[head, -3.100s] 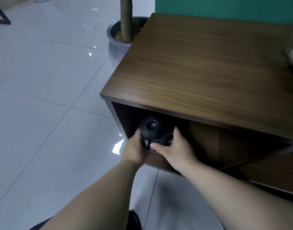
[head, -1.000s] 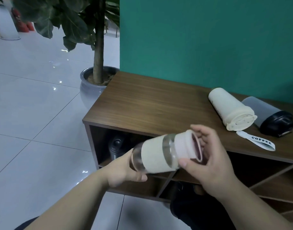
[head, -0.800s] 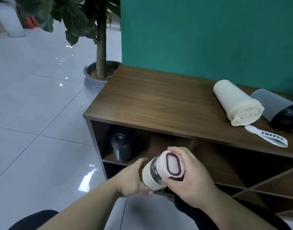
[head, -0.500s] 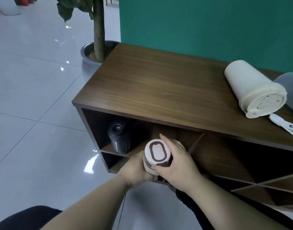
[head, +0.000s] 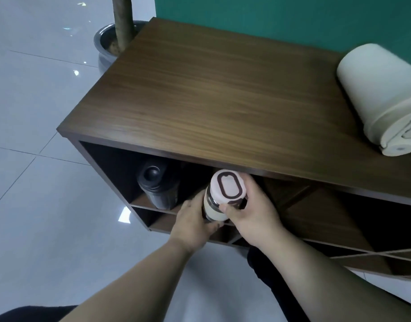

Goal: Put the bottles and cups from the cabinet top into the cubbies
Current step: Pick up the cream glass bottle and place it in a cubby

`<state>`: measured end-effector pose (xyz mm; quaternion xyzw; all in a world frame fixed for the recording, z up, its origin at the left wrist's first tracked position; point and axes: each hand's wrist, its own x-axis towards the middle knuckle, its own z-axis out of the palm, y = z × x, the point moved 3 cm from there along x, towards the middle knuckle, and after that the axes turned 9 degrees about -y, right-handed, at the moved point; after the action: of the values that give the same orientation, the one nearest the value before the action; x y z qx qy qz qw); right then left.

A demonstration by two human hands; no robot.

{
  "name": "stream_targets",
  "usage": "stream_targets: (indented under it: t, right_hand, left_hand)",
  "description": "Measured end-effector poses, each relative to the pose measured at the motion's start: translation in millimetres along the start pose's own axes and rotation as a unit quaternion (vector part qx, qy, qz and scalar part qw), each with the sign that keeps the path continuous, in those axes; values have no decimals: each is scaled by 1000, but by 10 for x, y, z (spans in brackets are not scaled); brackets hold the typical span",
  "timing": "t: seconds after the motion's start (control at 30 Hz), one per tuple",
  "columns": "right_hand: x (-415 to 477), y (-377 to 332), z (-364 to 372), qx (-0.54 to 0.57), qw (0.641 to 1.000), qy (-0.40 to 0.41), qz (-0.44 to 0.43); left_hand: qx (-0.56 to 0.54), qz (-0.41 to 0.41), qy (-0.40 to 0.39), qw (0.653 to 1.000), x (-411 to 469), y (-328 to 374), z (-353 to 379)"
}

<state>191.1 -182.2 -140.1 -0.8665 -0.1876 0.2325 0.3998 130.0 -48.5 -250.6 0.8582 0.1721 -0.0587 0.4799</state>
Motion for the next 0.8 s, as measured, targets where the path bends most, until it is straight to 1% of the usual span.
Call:
stream_targets:
  t: [0.13,0.2,0.27,0.43,0.6,0.8]
  right_hand:
    - [28,10,22,-13,1000,5,5]
    - [32,9,32,-11,1000,9,3]
    - [35,15,47,-9,1000,21,7]
    - [14,38,76,9,998,57,24]
    - [2,33,99,19,996,81,30]
    - [-9,21,106,24,995,94,28]
  left_hand:
    - [15,-8,52,999,29,14,82]
    - [40,-12,78,996,60,17,135]
    - [55,-13,87,995,68,31,147]
    - [48,4,61,997,83,-11,101]
    - [39,-1,39,998,74,-66,65]
    - [50,7,37,998,46,-26,42]
